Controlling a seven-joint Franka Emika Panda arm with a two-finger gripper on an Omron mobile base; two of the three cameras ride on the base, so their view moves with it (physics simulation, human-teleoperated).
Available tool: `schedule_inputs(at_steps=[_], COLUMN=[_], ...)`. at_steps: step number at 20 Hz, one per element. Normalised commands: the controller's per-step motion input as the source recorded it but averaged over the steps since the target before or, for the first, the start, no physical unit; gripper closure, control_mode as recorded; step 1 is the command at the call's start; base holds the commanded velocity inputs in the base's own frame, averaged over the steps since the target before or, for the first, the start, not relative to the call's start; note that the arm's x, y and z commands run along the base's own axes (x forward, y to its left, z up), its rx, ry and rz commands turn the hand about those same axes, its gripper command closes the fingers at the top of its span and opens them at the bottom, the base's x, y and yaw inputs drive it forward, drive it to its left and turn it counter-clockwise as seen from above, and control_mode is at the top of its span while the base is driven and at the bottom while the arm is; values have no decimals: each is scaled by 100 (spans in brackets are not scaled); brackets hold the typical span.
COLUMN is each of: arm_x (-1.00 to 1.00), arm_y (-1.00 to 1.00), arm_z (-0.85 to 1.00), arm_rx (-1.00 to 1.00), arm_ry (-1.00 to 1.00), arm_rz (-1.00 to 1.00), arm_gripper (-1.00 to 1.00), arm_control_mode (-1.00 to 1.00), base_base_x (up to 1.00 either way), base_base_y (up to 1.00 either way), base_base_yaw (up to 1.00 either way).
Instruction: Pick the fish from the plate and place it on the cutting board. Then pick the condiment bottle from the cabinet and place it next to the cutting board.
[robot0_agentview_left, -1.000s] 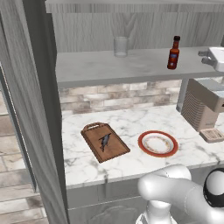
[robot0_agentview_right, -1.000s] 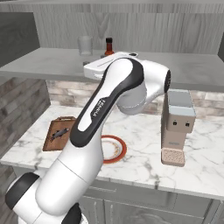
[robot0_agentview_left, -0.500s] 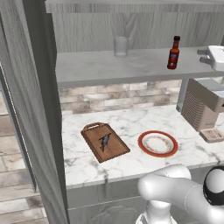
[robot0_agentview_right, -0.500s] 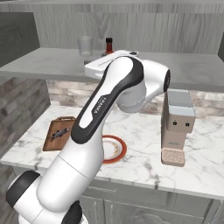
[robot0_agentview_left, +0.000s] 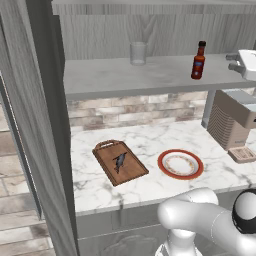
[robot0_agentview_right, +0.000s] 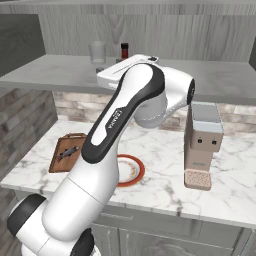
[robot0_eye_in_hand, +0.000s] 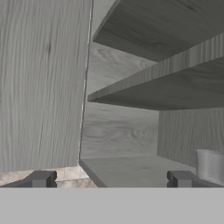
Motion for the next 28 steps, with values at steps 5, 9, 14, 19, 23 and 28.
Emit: schedule_inputs(at_steps=[5,9,14,19,23,28], arm_x=[0,1,1,5,10,14], arm_y=[0,0,0,0,0,0], arm_z=[2,2,5,4,0,0], arm_rx=[0,0,0,0,0,0], arm_ry=[-2,0,0,0,0,0], arm_rz=[0,0,0,0,0,0], arm_gripper=[-100,-100,-100,-100,-100,-100], arm_control_mode=[-100,-100,-100,-100,-100,-100], base_base_x=[0,0,0,0,0,0], base_base_y=[0,0,0,0,0,0], base_base_yaw=[0,0,0,0,0,0])
